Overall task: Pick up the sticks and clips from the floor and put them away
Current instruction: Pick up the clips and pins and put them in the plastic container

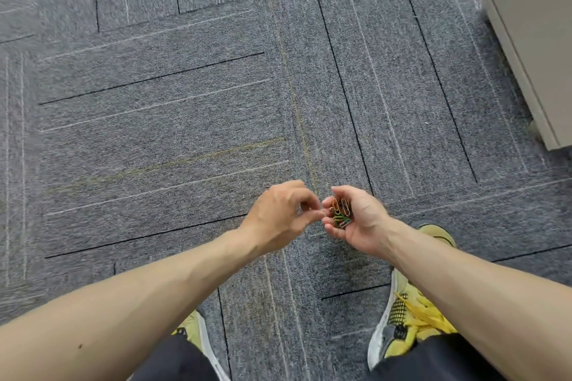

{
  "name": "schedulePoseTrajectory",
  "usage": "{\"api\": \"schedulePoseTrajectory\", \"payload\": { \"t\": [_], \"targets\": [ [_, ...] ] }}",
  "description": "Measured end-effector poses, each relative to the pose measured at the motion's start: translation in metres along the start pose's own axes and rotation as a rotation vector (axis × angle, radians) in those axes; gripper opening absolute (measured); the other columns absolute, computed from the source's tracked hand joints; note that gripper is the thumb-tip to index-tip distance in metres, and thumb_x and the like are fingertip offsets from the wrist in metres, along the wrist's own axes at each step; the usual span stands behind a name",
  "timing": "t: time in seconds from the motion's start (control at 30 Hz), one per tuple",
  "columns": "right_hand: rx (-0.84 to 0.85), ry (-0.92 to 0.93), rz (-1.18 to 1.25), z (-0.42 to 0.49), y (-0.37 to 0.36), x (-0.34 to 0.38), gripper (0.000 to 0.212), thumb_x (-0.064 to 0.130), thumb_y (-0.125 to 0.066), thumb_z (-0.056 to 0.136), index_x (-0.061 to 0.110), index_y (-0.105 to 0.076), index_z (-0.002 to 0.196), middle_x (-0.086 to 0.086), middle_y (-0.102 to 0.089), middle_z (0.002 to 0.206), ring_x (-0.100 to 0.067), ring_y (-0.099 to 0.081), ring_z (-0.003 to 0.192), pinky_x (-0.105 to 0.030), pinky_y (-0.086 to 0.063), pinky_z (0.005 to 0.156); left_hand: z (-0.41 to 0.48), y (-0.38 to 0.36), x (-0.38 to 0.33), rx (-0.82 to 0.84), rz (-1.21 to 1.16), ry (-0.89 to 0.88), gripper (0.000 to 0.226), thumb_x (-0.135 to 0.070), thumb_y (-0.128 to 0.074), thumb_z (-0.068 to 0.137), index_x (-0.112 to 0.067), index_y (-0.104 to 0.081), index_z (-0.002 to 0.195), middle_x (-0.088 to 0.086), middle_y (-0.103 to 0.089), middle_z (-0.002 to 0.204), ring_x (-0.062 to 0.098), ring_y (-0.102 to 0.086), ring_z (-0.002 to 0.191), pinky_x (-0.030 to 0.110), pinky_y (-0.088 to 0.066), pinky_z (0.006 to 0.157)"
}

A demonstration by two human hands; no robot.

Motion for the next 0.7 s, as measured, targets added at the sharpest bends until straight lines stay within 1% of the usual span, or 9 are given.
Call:
{"api": "schedulePoseTrajectory", "payload": {
  "t": [0.07,0.13,0.2,0.27,0.37,0.43,0.5,0.6,0.7],
  "targets": [
    [-0.012,0.003,0.001,0.001,-0.001,0.000,0.026,0.027,-0.056,0.097,0.007,-0.061,0.082,-0.010,-0.062,0.073,-0.019,-0.058,0.058,-0.030,-0.052,0.053,0.003,-0.005,-0.005,0.007,-0.009,-0.011,0.017,-0.033,-0.071,0.086,-0.020,-0.072,0.097,-0.017,-0.053,0.083,-0.005,-0.048,0.070,0.006,-0.035,0.064],
    [-0.023,0.000,0.012,0.001,0.000,0.000,0.023,0.026,-0.058,0.095,0.008,-0.061,0.081,-0.009,-0.062,0.073,-0.018,-0.057,0.058,-0.030,-0.051,0.053,0.004,-0.007,-0.006,0.014,-0.018,-0.018,0.018,-0.034,-0.070,0.087,-0.021,-0.072,0.099,-0.018,-0.052,0.083,-0.006,-0.048,0.071,0.006,-0.034,0.064],
    [0.002,-0.023,0.012,0.003,0.000,0.000,0.023,0.026,-0.058,0.095,0.009,-0.061,0.079,-0.008,-0.061,0.070,-0.016,-0.054,0.055,-0.027,-0.048,0.049,0.006,-0.002,-0.004,-0.005,-0.033,-0.012,0.016,-0.034,-0.069,0.088,-0.023,-0.070,0.098,-0.021,-0.051,0.080,-0.010,-0.048,0.069,0.005,-0.036,0.061],
    [0.010,-0.050,-0.002,0.005,0.002,0.002,0.025,0.026,-0.058,0.094,0.012,-0.061,0.073,-0.005,-0.059,0.065,-0.014,-0.051,0.051,-0.023,-0.044,0.043,0.010,0.006,0.003,-0.024,-0.046,0.013,0.009,-0.031,-0.067,0.090,-0.023,-0.068,0.094,-0.021,-0.052,0.077,-0.010,-0.049,0.066,0.005,-0.039,0.060],
    [-0.021,-0.059,-0.017,0.006,0.003,0.010,0.029,0.027,-0.058,0.093,0.017,-0.058,0.066,-0.001,-0.056,0.059,-0.012,-0.046,0.046,-0.019,-0.035,0.037,0.015,0.020,0.010,-0.010,-0.050,0.036,0.004,-0.026,-0.068,0.090,-0.021,-0.068,0.091,-0.017,-0.058,0.076,-0.005,-0.052,0.065,0.010,-0.044,0.060],
    [-0.046,-0.046,-0.031,0.004,-0.002,0.020,0.030,0.026,-0.058,0.092,0.018,-0.056,0.064,0.000,-0.053,0.056,-0.010,-0.042,0.043,-0.018,-0.030,0.035,0.019,0.029,0.010,0.042,-0.012,0.031,0.005,-0.025,-0.068,0.090,-0.020,-0.069,0.092,-0.013,-0.062,0.077,-0.002,-0.055,0.065,0.013,-0.048,0.060],
    [-0.059,-0.019,-0.027,-0.002,-0.008,0.035,0.032,0.024,-0.057,0.093,0.018,-0.053,0.062,0.001,-0.050,0.053,-0.008,-0.038,0.039,-0.018,-0.025,0.034,0.026,0.045,0.005,0.075,0.034,0.012,0.004,-0.026,-0.069,0.090,-0.022,-0.069,0.091,-0.014,-0.063,0.076,-0.001,-0.057,0.065,0.015,-0.047,0.060],
    [-0.033,0.045,-0.014,-0.020,-0.022,0.068,0.034,0.022,-0.053,0.094,0.019,-0.046,0.061,0.003,-0.043,0.049,-0.007,-0.032,0.034,-0.016,-0.019,0.032,0.035,0.088,-0.014,0.080,0.136,-0.010,0.004,-0.030,-0.070,0.088,-0.027,-0.068,0.087,-0.016,-0.058,0.068,-0.002,-0.052,0.060,0.021,-0.043,0.061],
    [-0.029,0.135,-0.034,-0.059,-0.029,0.108,0.036,0.019,-0.049,0.094,0.021,-0.042,0.060,0.005,-0.039,0.046,-0.007,-0.026,0.032,-0.014,-0.015,0.033,0.034,0.137,-0.048,0.088,0.216,-0.064,0.005,-0.032,-0.067,0.088,-0.028,-0.067,0.087,-0.014,-0.061,0.071,0.004,-0.053,0.061,0.026,-0.048,0.062]
  ]
}}
Point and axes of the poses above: each hand's wrist, its own z-axis towards the middle knuckle, its own y-axis out of the back of the hand, x = y × z, the point moved 6 cm from there along z, towards the middle knuckle
